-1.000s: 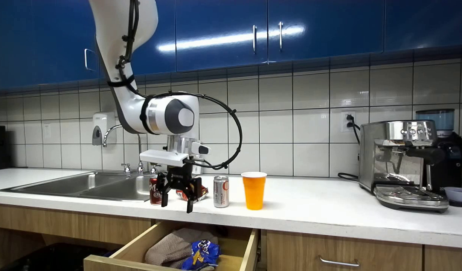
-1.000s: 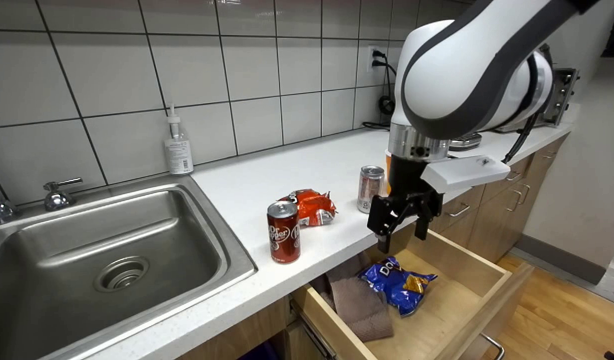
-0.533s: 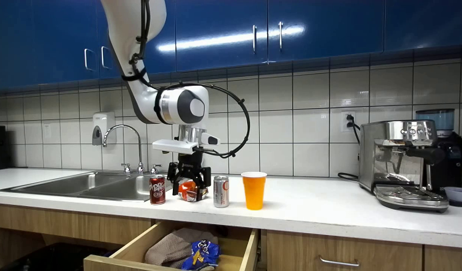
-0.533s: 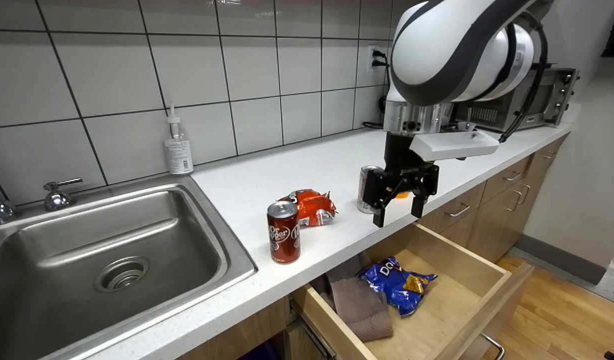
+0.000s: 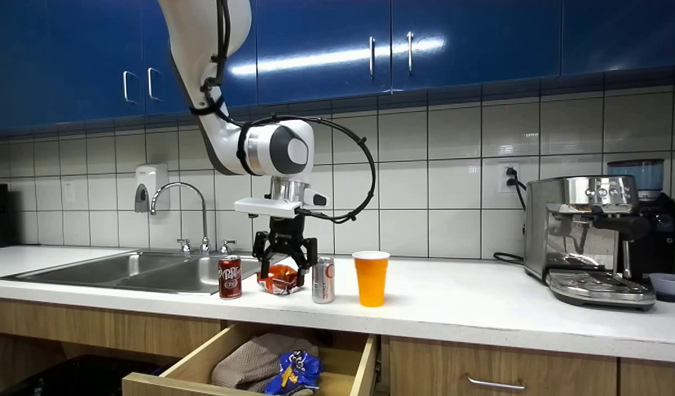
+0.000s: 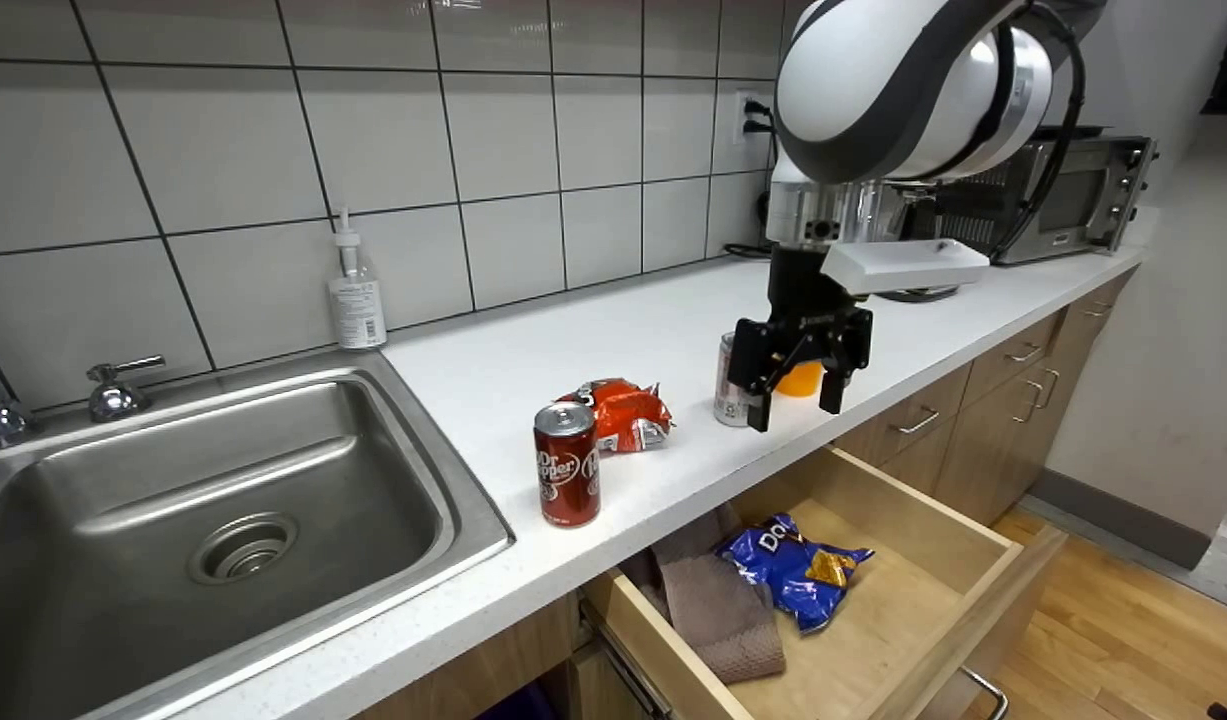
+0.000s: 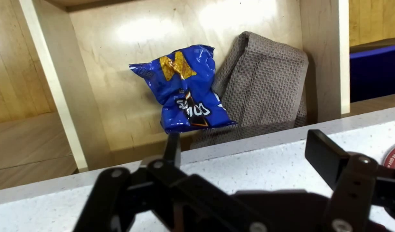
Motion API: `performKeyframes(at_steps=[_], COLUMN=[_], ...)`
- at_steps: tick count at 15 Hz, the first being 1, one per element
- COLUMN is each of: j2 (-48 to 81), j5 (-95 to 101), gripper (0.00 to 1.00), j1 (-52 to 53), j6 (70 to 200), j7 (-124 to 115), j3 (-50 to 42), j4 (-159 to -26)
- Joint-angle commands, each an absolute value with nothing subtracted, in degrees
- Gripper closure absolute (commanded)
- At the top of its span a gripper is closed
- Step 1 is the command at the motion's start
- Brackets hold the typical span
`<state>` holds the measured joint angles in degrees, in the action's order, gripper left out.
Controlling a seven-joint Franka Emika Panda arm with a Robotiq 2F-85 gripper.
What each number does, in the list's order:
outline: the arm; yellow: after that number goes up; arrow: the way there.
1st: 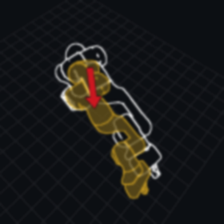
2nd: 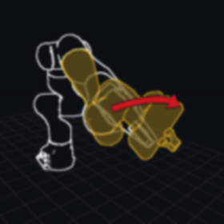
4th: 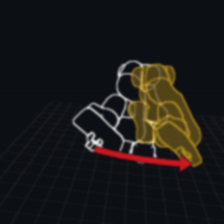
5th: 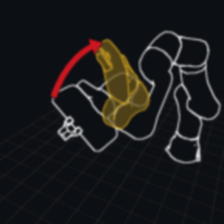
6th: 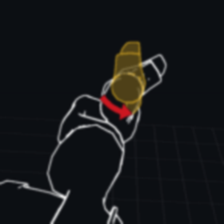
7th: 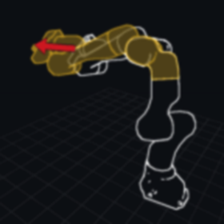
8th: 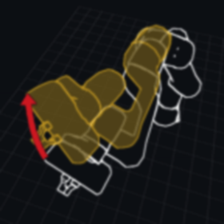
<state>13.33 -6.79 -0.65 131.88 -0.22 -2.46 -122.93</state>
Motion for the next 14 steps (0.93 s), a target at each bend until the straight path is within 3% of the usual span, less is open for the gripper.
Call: performKeyframes(at_steps=[1, 14], j2=[13.40, 14.85], j5=[-6.58, -6.74], gripper=[0.00, 0.00], j1=[-1.19, -1.17], j6=[131.71, 128.62], j7=[-0.27, -12.35], j3=[-1.91, -3.52], j4=[-122.78, -115.67])
